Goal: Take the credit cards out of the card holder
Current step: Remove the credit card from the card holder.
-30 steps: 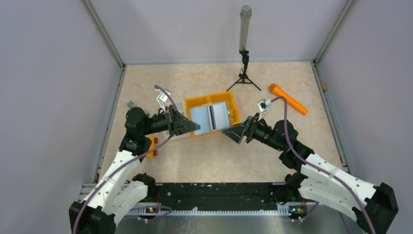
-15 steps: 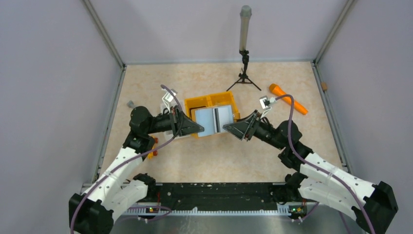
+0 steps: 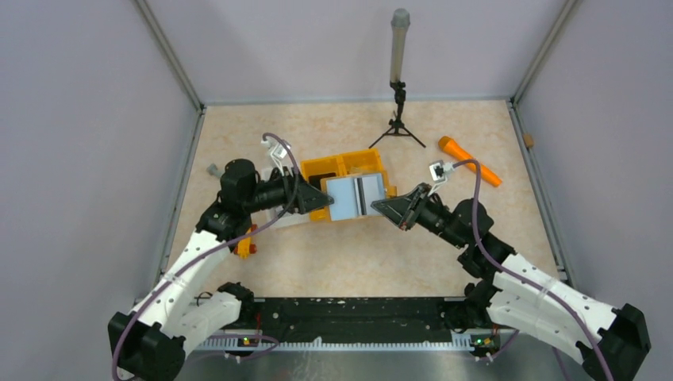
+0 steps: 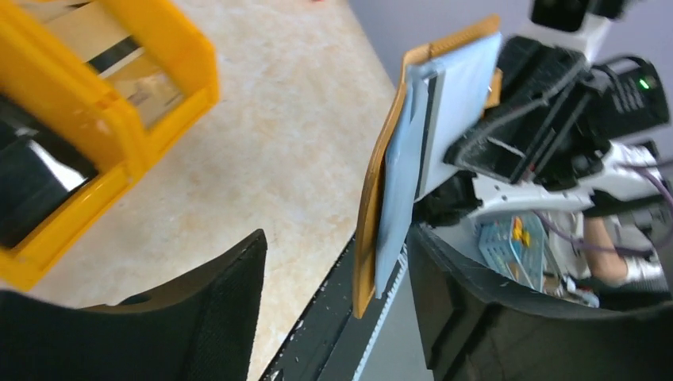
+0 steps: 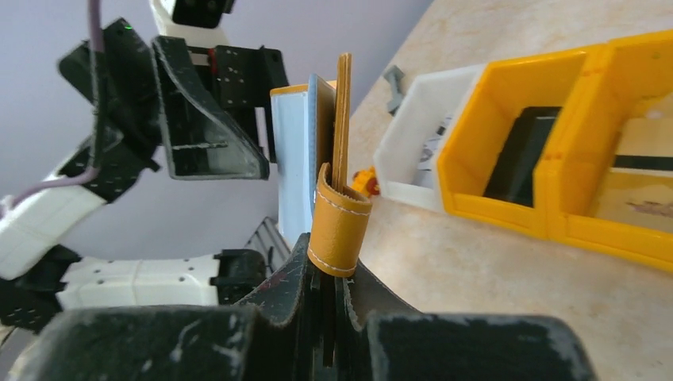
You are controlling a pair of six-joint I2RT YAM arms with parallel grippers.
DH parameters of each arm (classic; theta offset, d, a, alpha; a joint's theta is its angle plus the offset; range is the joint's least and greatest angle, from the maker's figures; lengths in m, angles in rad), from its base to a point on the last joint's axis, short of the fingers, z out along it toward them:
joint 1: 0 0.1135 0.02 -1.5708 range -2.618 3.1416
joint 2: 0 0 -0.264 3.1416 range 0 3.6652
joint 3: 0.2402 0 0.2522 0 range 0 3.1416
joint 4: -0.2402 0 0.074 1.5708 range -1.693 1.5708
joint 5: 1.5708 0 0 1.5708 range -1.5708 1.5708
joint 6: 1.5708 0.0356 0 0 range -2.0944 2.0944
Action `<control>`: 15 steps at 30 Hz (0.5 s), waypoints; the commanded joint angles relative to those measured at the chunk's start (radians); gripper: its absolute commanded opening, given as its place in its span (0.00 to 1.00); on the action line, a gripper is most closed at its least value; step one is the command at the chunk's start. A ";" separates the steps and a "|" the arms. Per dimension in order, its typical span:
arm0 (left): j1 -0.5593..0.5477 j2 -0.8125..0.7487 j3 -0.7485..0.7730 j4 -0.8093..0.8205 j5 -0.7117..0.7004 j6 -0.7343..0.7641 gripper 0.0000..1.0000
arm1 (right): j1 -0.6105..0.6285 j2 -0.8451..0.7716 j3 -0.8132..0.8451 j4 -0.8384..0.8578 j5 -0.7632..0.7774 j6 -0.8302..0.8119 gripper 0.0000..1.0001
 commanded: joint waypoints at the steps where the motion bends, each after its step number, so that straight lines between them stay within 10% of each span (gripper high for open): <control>1: -0.004 0.026 0.090 -0.255 -0.242 0.127 0.71 | -0.010 0.001 0.053 -0.116 0.119 -0.131 0.00; 15: -0.077 0.034 -0.006 0.139 -0.084 -0.098 0.36 | -0.010 0.112 0.062 -0.032 0.112 -0.148 0.00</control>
